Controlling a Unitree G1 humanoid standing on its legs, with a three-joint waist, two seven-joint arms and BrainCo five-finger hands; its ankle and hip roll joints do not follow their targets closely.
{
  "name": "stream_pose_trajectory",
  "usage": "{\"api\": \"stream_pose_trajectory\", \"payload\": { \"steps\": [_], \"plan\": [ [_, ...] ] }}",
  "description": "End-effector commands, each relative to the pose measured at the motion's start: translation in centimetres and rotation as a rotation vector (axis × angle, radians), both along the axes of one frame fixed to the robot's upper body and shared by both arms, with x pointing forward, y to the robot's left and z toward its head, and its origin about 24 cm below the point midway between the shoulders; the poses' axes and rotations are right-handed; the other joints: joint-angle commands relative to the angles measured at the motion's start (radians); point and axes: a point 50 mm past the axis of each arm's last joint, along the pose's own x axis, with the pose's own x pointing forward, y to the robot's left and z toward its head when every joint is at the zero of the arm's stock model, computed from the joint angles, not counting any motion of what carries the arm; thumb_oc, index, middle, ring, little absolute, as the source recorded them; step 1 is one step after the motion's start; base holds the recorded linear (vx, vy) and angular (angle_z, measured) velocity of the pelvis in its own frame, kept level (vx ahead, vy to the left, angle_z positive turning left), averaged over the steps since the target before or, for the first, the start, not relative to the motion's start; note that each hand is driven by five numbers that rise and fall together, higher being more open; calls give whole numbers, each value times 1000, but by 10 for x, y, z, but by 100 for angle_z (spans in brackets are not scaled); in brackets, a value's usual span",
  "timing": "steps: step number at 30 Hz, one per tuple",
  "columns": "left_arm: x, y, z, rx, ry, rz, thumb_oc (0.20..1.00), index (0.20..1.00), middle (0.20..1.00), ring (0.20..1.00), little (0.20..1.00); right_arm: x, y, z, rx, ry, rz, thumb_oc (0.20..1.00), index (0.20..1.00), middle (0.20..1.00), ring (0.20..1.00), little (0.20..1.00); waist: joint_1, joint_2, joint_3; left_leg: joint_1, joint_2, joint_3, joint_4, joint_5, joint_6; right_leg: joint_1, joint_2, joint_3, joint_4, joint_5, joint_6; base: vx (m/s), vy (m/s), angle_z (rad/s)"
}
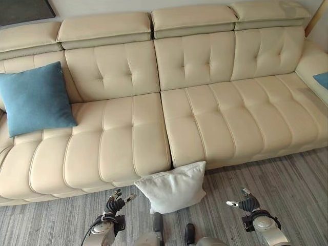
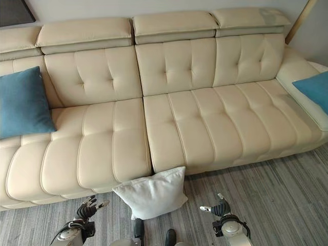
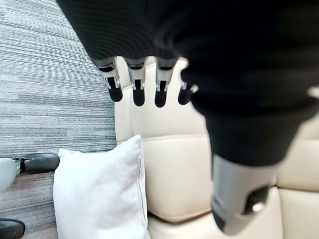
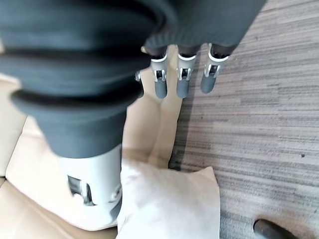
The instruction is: Pick up all the scattered cushions and arrange them neatly on the sofa.
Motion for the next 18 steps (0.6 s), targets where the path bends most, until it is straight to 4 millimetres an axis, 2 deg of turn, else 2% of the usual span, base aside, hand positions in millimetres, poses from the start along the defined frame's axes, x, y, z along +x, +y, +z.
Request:
{"api": "stream_pose_trajectory", "payload": {
  "steps": [1,2,4,5,7,8,9,10,12,14,18],
  "plan": [
    [8,20,12,65,-51,8,1000,1000,1000,1000,1000,9,1,6,-5,-34,26,1000,1000,1000,1000,1000,23,-17,18,37,21,8,64,-152,-15,-135,-76,19,292,-60,135,-106,88,-13],
    [9,24,13,84,-47,-1,1000,1000,1000,1000,1000,9,4,6,5,-34,33,1000,1000,1000,1000,1000,10,-6,36,31,31,0,73,-158,-9,-199,-88,57,368,-39,162,-15,17,-7],
    [11,25,14,86,-50,-5,1000,1000,1000,1000,1000,10,6,5,15,-31,31,1000,1000,1000,1000,1000,11,0,35,29,42,-10,78,-168,-16,-212,-129,67,300,-52,139,43,-29,12],
    [11,25,14,86,-51,-5,1000,1000,1000,1000,1000,10,6,5,15,-31,31,1000,1000,1000,1000,1000,9,1,37,31,42,-11,79,-170,-16,-208,-129,65,298,-53,139,75,-72,22],
    [10,29,12,106,-32,5,1000,1000,1000,1000,1000,9,4,4,-4,-24,34,1000,1000,1000,1000,1000,-5,-3,44,36,45,-32,82,-179,-26,-213,-159,102,179,-32,123,101,-91,15],
    [9,29,10,103,-28,9,1000,1000,1000,1000,1000,8,2,3,-2,-19,26,1000,1000,1000,1000,1000,-6,-14,43,33,39,-33,94,-185,-28,-183,-176,114,109,-21,136,129,-143,9],
    [5,29,4,91,5,21,1000,1000,1000,1000,1000,8,4,1,1,-4,32,1000,1000,1000,1000,1000,6,-35,35,34,36,-25,98,-189,-33,-166,-186,97,53,12,141,87,-148,24],
    [3,29,0,85,21,34,1000,1000,1000,1000,1000,10,5,1,-3,-1,40,1000,1000,1000,1000,1000,7,-40,32,27,41,-22,98,-184,-38,-163,-185,89,39,21,141,73,-128,28],
    [2,28,-1,79,29,40,1000,1000,1000,1000,1000,11,5,2,-4,-4,47,1000,1000,1000,1000,1000,8,-43,28,23,48,-24,94,-177,-44,-158,-182,82,26,27,140,41,-93,19],
    [1,26,-12,84,91,40,1000,1000,1000,1000,1000,15,8,3,0,-17,59,1000,1000,1000,1000,1000,4,-45,30,10,71,-38,65,-153,-66,-158,-171,51,23,17,132,49,-192,12],
    [20,21,-13,94,102,72,1000,1000,1000,1000,1000,31,15,3,-25,-22,74,1000,1000,1000,1000,1000,2,-32,81,-75,84,-65,75,-134,-78,-245,-165,20,82,-6,119,-81,-83,34]
  ]
}}
